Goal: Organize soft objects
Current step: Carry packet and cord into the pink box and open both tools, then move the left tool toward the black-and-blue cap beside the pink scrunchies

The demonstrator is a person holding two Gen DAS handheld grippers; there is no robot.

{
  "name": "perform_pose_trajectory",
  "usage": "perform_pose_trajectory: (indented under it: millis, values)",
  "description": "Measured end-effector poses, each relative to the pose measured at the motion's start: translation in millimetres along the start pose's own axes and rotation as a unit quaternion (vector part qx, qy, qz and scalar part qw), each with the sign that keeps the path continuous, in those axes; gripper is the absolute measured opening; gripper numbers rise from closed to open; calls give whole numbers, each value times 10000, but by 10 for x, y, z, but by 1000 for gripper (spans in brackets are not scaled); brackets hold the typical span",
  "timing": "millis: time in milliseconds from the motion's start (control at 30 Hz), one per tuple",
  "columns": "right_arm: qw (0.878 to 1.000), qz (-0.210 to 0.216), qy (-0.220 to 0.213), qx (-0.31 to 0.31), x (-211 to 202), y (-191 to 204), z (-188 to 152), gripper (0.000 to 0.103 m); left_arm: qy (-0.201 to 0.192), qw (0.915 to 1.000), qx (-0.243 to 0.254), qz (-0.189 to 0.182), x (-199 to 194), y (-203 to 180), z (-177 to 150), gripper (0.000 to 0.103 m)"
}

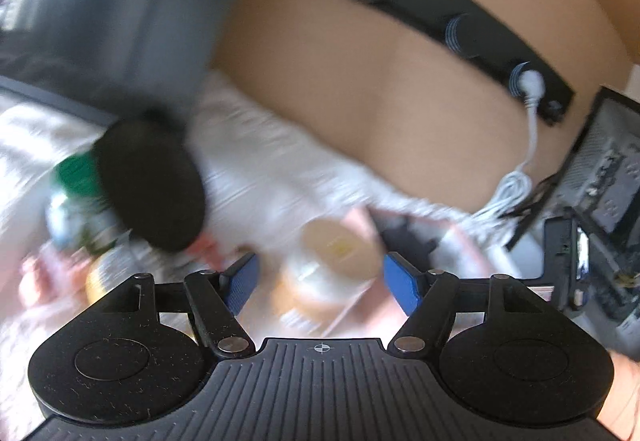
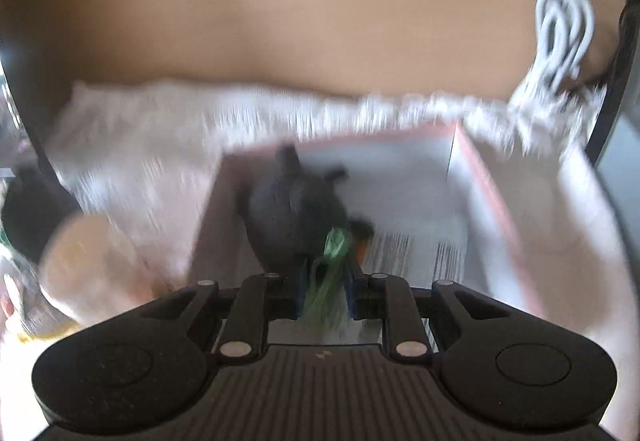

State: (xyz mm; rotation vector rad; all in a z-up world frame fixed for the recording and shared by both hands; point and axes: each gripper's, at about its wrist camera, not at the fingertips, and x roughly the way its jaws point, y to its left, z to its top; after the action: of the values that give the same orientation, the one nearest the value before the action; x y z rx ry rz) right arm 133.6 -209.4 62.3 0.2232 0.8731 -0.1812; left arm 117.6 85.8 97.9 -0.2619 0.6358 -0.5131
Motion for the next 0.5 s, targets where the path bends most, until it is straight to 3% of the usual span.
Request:
perform_pose_trajectory:
  millis: [100, 167, 200, 333, 500]
  values:
    - [9996, -186, 13, -207, -13, 62, -144, 22, 137, 9993, -111, 319, -107, 256, -174, 74]
    - [9989, -261, 77, -380, -85, 134, -158, 44, 188, 9987, -170, 440, -186, 392, -264, 74]
    - [9988, -292, 20, -388, -147, 157, -150, 48, 200, 9984, -193, 496, -223, 446, -301, 74]
    - [9969, -396, -508, -453, -587, 323, -44, 58, 89, 9972, -220, 715, -414, 624, -344, 74]
    - [9894, -116, -1295, -642, -1105, 740, 142, 73, -224, 9948, -202, 968, -668, 781, -287, 74]
